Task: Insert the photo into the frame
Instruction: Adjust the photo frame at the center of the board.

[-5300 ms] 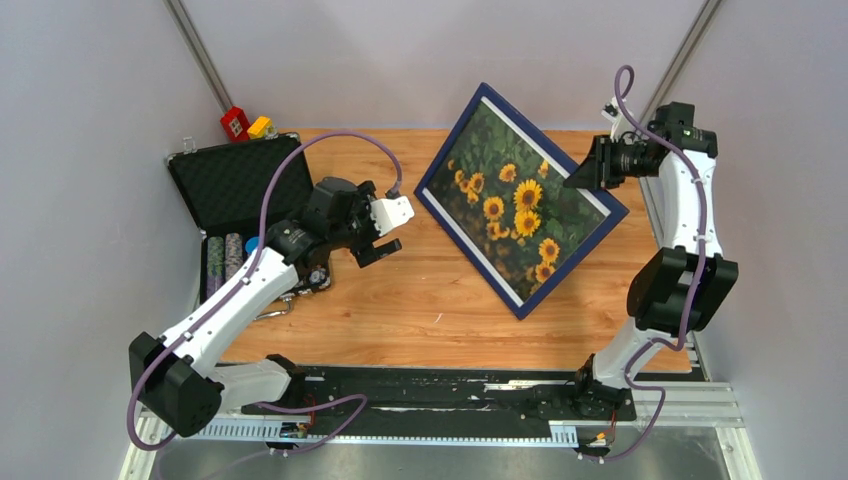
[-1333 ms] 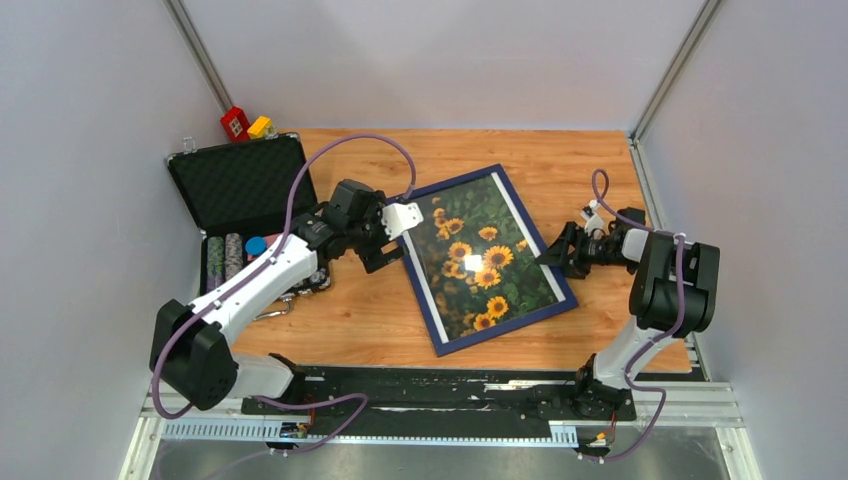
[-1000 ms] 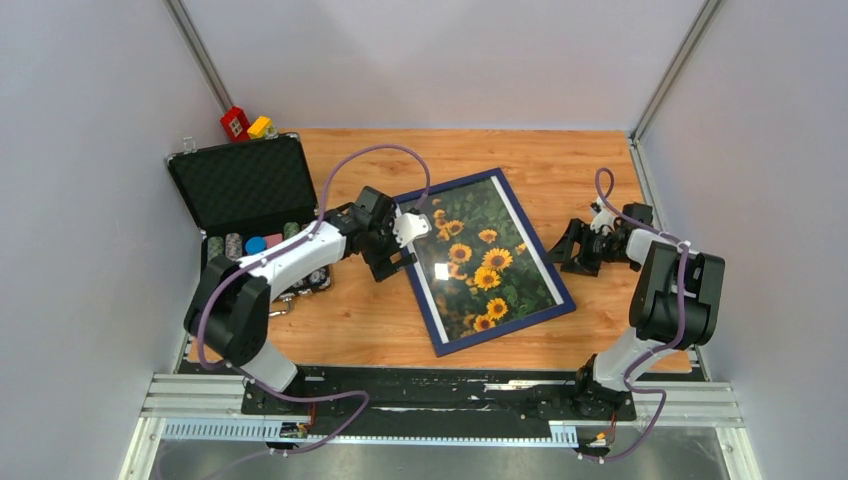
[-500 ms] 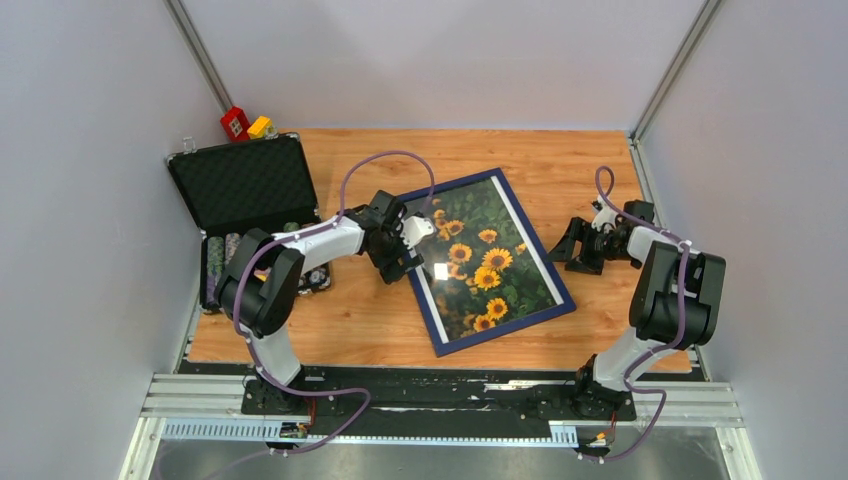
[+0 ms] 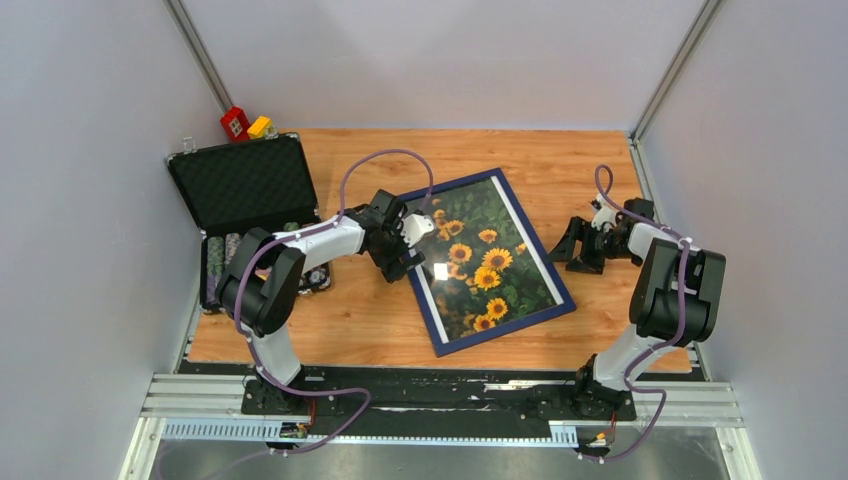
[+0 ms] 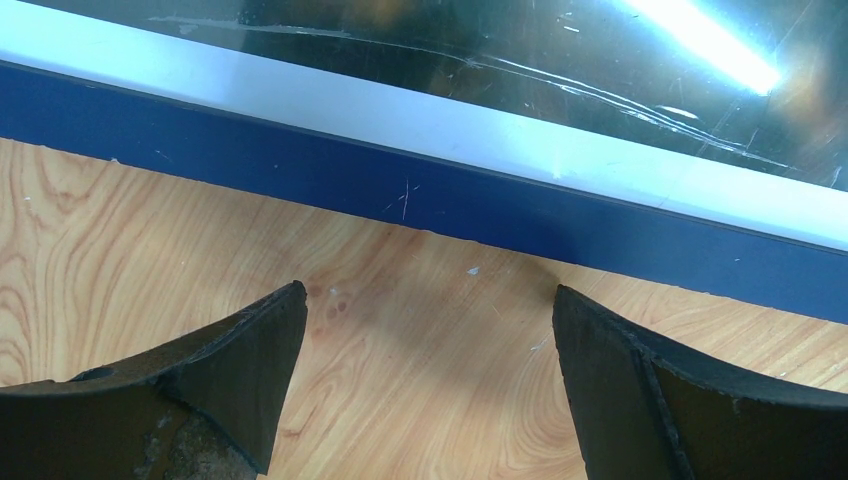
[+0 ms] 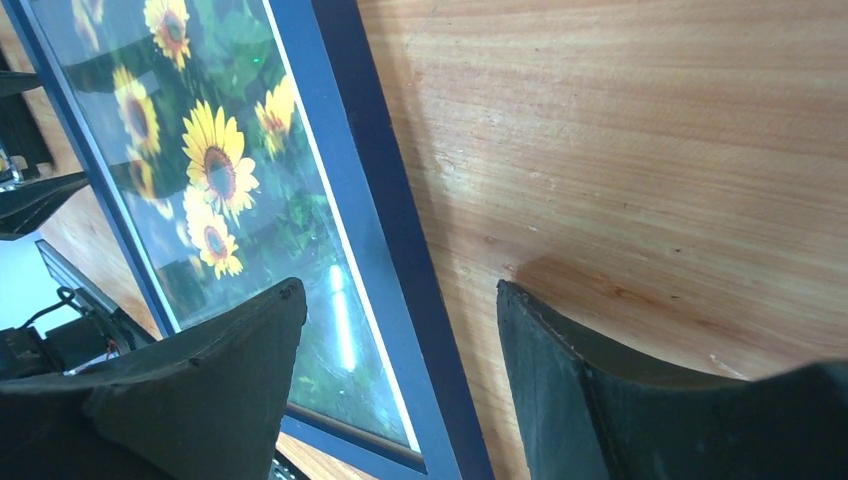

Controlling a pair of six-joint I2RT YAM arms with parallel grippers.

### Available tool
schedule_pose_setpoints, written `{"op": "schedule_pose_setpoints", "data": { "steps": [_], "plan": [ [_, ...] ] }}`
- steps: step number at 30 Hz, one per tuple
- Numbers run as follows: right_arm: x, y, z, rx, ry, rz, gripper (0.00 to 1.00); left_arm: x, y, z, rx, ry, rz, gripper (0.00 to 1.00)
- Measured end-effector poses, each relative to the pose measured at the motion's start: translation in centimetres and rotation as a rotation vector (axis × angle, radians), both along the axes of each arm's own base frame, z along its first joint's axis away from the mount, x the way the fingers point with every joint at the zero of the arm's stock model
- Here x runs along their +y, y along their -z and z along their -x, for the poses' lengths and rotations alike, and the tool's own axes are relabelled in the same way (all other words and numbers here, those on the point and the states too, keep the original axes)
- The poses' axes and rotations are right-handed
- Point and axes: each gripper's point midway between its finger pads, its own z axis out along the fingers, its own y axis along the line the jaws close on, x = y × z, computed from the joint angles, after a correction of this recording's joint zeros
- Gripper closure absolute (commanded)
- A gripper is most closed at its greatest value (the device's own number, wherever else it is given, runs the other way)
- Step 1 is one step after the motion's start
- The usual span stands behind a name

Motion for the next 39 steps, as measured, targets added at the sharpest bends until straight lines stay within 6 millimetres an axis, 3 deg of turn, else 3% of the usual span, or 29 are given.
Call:
{"op": "schedule_pose_setpoints", "data": {
  "steps": [10, 16, 24, 35, 39],
  "plan": [
    [0.0, 0.1, 0.6, 0.001, -0.073, 0.119, 0.3, 0.0, 0.0, 0.2, 0.009, 0.002, 0.001, 0.0],
    [0.3, -0.5, 1.1, -0.039, -0.157, 0.25, 0.35, 0.1, -1.2, 0.3, -0.009, 0.003, 0.011, 0.0],
    [0.4, 0.5, 2.4, -0.022, -0.242, 0.352, 0.47, 0.3, -1.9, 0.5, -0.015, 0.001, 0.009, 0.0],
    [0.3, 0.9, 2.5, -0.016, -0.262, 0.378, 0.6, 0.8, -2.5, 0.4, -0.03, -0.005, 0.003, 0.0],
    [0.6, 0.9, 2.6, -0.017, -0.267, 0.366, 0.7, 1.1, -2.1, 0.8, -0.018, -0.007, -0.006, 0.0]
  ]
}}
